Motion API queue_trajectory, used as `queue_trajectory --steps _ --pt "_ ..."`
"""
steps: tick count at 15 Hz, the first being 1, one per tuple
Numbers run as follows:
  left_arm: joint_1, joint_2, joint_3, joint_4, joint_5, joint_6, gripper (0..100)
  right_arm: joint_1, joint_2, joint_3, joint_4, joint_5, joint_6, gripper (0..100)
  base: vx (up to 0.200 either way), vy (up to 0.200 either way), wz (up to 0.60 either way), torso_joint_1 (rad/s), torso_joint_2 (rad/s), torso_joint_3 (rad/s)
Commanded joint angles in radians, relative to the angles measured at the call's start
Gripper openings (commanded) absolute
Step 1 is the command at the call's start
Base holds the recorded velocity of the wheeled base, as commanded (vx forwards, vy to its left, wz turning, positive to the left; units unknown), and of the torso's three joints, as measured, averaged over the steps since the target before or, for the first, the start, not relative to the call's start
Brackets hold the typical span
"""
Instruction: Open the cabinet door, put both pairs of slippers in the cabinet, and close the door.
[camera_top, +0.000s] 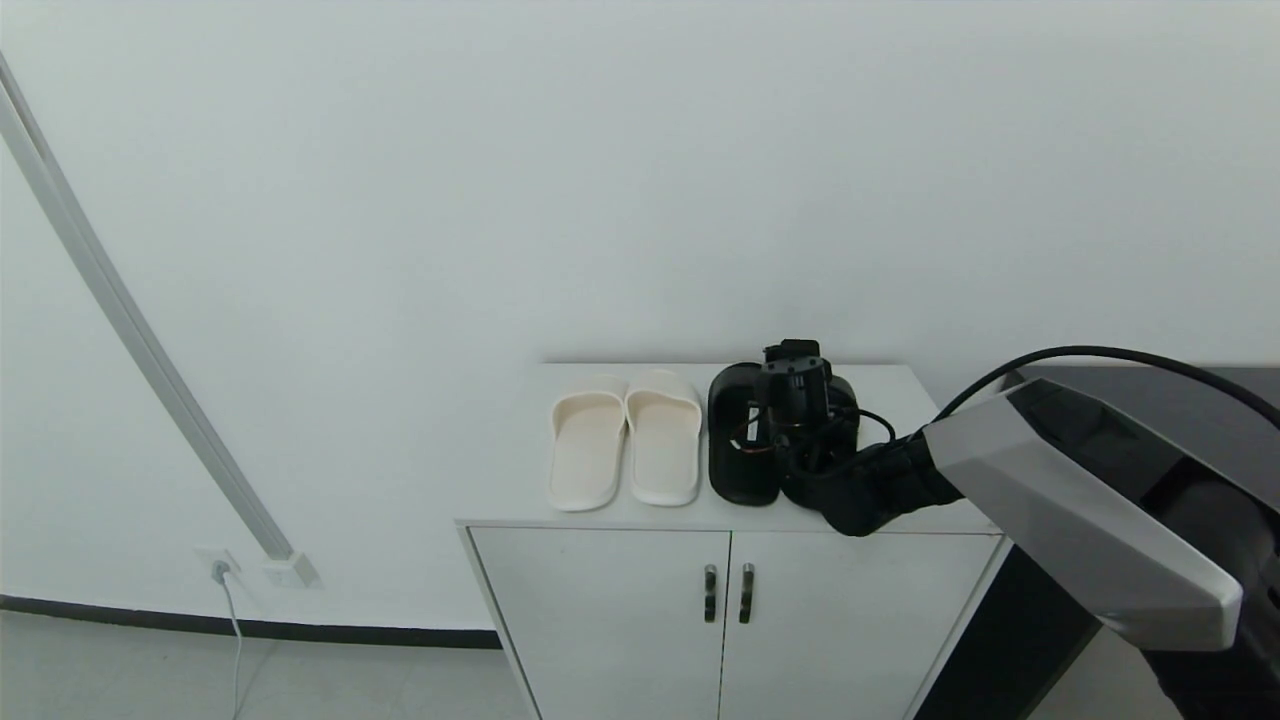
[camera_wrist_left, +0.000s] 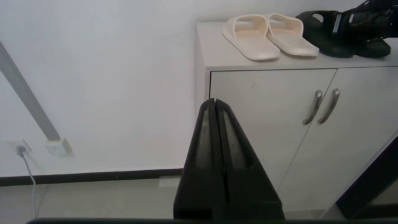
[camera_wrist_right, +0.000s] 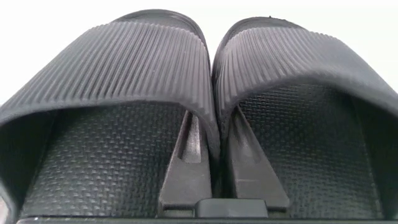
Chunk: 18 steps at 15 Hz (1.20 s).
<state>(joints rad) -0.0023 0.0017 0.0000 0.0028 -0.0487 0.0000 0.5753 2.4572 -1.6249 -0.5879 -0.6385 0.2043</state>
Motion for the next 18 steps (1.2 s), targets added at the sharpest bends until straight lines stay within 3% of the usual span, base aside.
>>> queue_trajectory --steps 1,4,8,14,18 --pt "-0.001 0.0 0.0 0.0 0.0 0.0 0 0.001 -0.009 0.003 -0.001 -0.001 0.0 0 0.0 0.0 0.0 0.0 0.0 0.0" --pt "-0.001 0.0 0.0 0.0 0.0 0.0 0 0.001 -0.043 0.033 -0.003 -0.004 -0.011 0 0.0 0.0 0.0 0.0 0.0 0.0" --pt "-0.001 0.0 0.0 0.0 0.0 0.0 0 0.012 -0.236 0.189 -0.013 0.028 -0.063 0 0.0 0.0 0.0 0.0 0.0 0.0" --pt "-0.001 0.0 0.0 0.0 0.0 0.0 0 0.072 -0.616 0.629 -0.02 0.355 -0.091 0 0.0 0.0 0.0 0.0 0.0 0.0" --pt "-0.001 0.0 0.0 0.0 0.0 0.002 0 0.087 -0.817 0.869 -0.021 0.658 -0.115 0 0.0 0.0 0.0 0.0 0.0 0.0"
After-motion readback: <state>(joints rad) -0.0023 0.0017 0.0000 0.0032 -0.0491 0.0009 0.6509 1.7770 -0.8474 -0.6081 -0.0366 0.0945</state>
